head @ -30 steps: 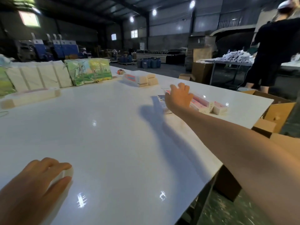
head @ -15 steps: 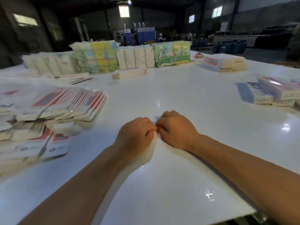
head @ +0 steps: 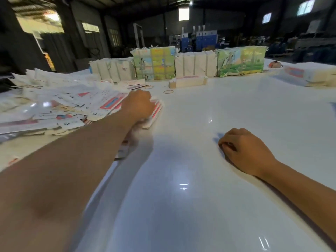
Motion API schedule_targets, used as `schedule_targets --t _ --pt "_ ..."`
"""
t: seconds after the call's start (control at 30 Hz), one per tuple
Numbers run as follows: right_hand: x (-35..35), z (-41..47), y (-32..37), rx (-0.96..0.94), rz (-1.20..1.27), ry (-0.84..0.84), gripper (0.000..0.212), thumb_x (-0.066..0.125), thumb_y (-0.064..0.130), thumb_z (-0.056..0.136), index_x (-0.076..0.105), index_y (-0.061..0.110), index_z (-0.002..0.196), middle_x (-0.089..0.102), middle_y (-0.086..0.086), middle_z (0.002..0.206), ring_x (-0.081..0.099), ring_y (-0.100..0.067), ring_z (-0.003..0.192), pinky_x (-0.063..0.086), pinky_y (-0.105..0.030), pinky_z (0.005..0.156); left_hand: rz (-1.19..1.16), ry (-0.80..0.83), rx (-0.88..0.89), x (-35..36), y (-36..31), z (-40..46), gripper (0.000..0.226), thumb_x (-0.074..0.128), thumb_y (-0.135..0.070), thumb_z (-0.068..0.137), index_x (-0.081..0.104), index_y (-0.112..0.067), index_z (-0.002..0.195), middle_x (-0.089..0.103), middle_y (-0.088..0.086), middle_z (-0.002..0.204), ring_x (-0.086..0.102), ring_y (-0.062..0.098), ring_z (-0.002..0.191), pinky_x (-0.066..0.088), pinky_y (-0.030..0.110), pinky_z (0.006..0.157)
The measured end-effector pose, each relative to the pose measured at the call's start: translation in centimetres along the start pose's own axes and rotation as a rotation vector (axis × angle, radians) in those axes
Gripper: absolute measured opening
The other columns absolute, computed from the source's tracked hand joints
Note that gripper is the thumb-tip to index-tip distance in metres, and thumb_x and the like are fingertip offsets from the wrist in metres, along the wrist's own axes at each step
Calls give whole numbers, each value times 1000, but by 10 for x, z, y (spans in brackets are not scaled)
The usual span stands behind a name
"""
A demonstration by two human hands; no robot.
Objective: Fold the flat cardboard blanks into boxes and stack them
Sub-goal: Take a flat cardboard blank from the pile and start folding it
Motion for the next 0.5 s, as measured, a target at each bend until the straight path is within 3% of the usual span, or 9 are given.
schedule_targets --t 0.17,0.23,0.3,0.37,0.43,0.5 --pt "0 3 2 -16 50 -18 22 53 21 94 71 12 85 64 -5 95 54 -28 90 46 -38 76 188 78 -383 -5 119 12 66 38 -56 91 36 -10 138 35 17 144 31 38 131 27 51 107" --pt "1 5 2 -17 58 -25 18 56 20 92 72 14 85 64 -3 95 54 -29 90 47 -39 77 143 176 -403 9 139 7 76 35 -67 89 42 -5 134 47 20 135 46 36 118 37 45 100" --pt "2 5 2 -24 52 -33 16 58 19 91 71 15 83 63 -3 93 54 -29 88 46 -37 74 164 189 -322 22 137 0 66 32 -62 91 55 -5 116 60 17 107 54 31 91 43 36 79" --pt "1 5 2 -34 50 -47 15 59 17 90 71 15 81 63 -4 90 55 -30 85 43 -34 71 260 116 -233 25 127 -3 47 34 -49 95 57 -7 93 54 9 77 51 26 72 40 33 67" --pt "1 4 2 -40 45 -54 15 60 17 90 72 14 81 64 -5 89 55 -30 84 40 -32 69 432 133 -144 22 115 -3 29 41 -29 95 55 -6 87 45 5 68 48 22 65 40 32 61" --pt "1 4 2 -39 44 -50 15 60 17 90 72 13 82 64 -6 90 55 -31 85 41 -33 69 472 174 -111 18 108 -3 17 46 -16 90 60 -7 94 44 3 69 46 18 62 38 30 56"
Point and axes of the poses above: each hand's wrist, its own z-axis towards the middle knuckle, its own x-axis out of the palm, y = z × x, the point moved 5 cm from there along z, towards the middle knuckle
